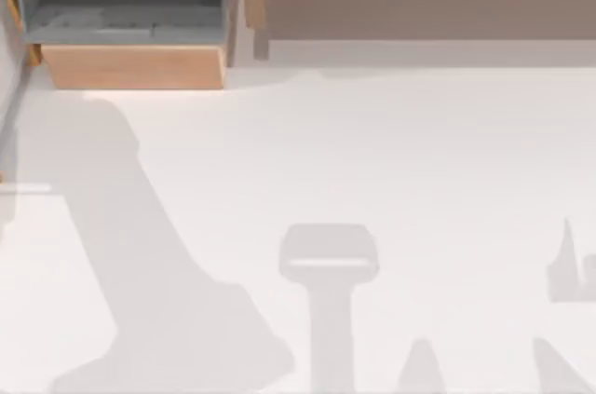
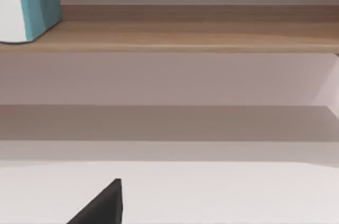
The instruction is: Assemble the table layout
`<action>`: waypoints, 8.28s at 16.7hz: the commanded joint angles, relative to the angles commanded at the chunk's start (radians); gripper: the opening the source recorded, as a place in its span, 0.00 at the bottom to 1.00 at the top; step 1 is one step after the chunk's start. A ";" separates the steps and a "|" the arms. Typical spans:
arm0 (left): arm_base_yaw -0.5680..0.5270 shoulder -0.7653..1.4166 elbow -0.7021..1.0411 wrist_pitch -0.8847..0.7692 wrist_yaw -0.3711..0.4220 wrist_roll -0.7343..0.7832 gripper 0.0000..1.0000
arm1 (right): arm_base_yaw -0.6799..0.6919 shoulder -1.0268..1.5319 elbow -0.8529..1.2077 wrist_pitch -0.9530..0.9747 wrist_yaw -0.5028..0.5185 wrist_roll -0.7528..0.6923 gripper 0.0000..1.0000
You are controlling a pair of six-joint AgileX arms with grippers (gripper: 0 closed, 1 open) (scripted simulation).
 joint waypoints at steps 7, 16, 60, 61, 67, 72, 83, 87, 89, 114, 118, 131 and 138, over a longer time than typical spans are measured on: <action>0.000 0.000 0.000 0.000 0.000 0.000 0.62 | 0.000 0.000 0.000 0.000 0.000 0.000 1.00; 0.000 0.000 0.000 0.000 0.000 0.000 0.00 | 0.000 0.000 0.000 0.000 0.000 0.000 1.00; 0.261 -1.474 -1.856 0.365 0.025 0.303 0.00 | 0.000 0.000 0.000 0.000 0.000 0.000 1.00; 0.266 -1.483 -1.870 0.369 0.026 0.302 0.00 | 0.000 0.000 0.000 0.000 0.000 0.000 1.00; 0.265 -1.485 -1.876 0.369 0.026 0.302 0.00 | 0.000 0.000 0.000 0.000 0.000 0.000 1.00; 0.265 -1.492 -1.866 0.373 0.026 0.302 0.00 | 0.000 0.000 0.000 0.000 0.000 0.000 1.00; 0.267 -1.524 -1.827 0.408 0.029 0.301 0.00 | 0.000 0.000 0.000 0.000 0.000 0.000 1.00; 0.267 -1.525 -1.828 0.421 0.029 0.300 0.00 | 0.000 0.000 0.000 0.000 0.000 0.000 1.00; 0.267 -1.519 -1.835 0.426 0.029 0.300 0.00 | 0.000 0.000 0.000 0.000 0.000 0.000 1.00; 0.266 -1.461 -1.906 0.427 0.026 0.298 0.98 | 0.000 0.000 0.000 0.000 0.000 0.000 1.00; 0.266 -1.461 -1.906 0.427 0.026 0.298 1.00 | 0.000 0.000 0.000 0.000 0.000 0.000 1.00; 0.296 -1.403 -1.868 0.699 0.105 0.406 1.00 | 0.000 0.000 0.000 0.000 0.000 0.000 1.00; 0.347 -1.212 -1.869 1.310 0.278 0.655 1.00 | 0.000 0.000 0.000 0.000 0.000 0.000 1.00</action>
